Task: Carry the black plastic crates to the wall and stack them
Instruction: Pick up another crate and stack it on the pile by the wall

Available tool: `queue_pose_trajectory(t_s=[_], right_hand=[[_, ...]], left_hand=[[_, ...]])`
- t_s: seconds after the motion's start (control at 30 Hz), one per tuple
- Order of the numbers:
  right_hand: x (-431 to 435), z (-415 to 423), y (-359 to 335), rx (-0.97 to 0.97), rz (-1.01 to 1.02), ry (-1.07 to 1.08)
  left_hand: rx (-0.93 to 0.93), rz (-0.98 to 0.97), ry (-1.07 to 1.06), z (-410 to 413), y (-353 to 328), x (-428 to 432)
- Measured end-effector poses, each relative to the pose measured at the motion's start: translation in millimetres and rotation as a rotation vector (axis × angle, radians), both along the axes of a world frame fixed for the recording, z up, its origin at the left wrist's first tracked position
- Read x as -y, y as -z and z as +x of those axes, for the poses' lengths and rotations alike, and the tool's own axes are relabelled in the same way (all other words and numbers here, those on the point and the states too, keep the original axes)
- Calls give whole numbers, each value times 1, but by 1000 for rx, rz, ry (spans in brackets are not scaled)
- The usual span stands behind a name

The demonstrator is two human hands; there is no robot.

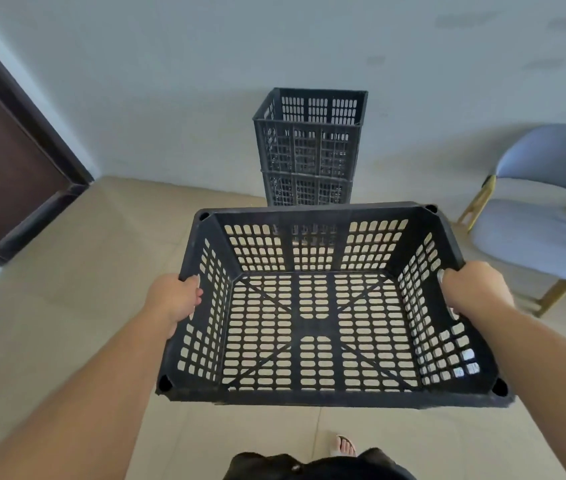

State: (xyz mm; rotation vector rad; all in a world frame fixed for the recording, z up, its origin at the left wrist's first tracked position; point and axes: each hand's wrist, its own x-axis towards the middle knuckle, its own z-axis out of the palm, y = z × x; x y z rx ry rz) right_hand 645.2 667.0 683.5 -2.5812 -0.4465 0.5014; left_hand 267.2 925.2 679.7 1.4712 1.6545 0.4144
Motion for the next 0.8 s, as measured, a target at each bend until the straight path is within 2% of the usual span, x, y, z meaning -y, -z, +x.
queue_pose_trajectory(t_s=[0.37,0.6,0.8], right_hand=[[-231,94,-23,143,-12,-104],[-357,130,-51,172,14,-10],[-428,174,-87,164,44,63]], left_hand=[[67,-8,-28,71,-9,-219],[103,-42,55,129,-35,-378],[69,48,218,202,-82,-485]])
